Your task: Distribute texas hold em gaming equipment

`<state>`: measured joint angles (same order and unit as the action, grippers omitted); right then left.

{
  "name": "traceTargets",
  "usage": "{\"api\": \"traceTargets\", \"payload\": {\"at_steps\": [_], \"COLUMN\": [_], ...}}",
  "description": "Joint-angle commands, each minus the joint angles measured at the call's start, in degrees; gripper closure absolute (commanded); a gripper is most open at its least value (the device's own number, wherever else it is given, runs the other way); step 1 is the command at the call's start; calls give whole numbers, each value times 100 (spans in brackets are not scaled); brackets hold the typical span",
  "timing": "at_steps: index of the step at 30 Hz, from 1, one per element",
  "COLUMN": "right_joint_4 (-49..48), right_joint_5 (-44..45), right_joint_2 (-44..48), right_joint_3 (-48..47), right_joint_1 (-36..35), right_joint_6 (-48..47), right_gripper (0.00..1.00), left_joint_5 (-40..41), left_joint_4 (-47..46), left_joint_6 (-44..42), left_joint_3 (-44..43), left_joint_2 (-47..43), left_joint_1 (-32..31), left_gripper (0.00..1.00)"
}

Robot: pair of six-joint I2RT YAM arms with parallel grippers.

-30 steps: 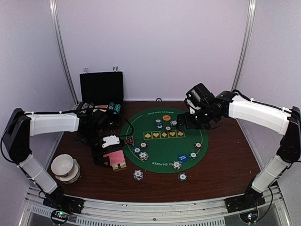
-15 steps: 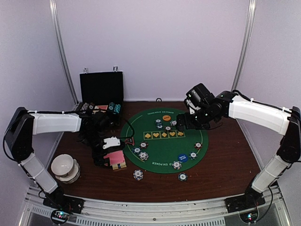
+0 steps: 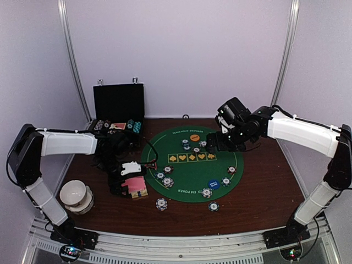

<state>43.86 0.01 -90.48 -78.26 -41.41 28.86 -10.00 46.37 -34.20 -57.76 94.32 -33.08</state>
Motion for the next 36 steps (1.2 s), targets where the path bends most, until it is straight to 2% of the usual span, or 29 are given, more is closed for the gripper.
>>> {"api": "traceTargets", "payload": {"at_steps": [1, 36], "right_joint_4": [-49, -223], "right_joint_5": [-121, -282], "right_joint_2": [188, 170], "right_joint_3": [39, 144], "right_joint_1": [-43, -43], "right_joint_6": [1, 84], "right_gripper": [0, 1], "left_joint_5": [31, 254], "left_joint_4": [-155, -749], "left_joint_6": [-132, -211], "left_joint_3": [-89, 267], "left_joint_2": [122, 387], "left_joint_1": [-19, -23], "left_gripper": [2, 2]}}
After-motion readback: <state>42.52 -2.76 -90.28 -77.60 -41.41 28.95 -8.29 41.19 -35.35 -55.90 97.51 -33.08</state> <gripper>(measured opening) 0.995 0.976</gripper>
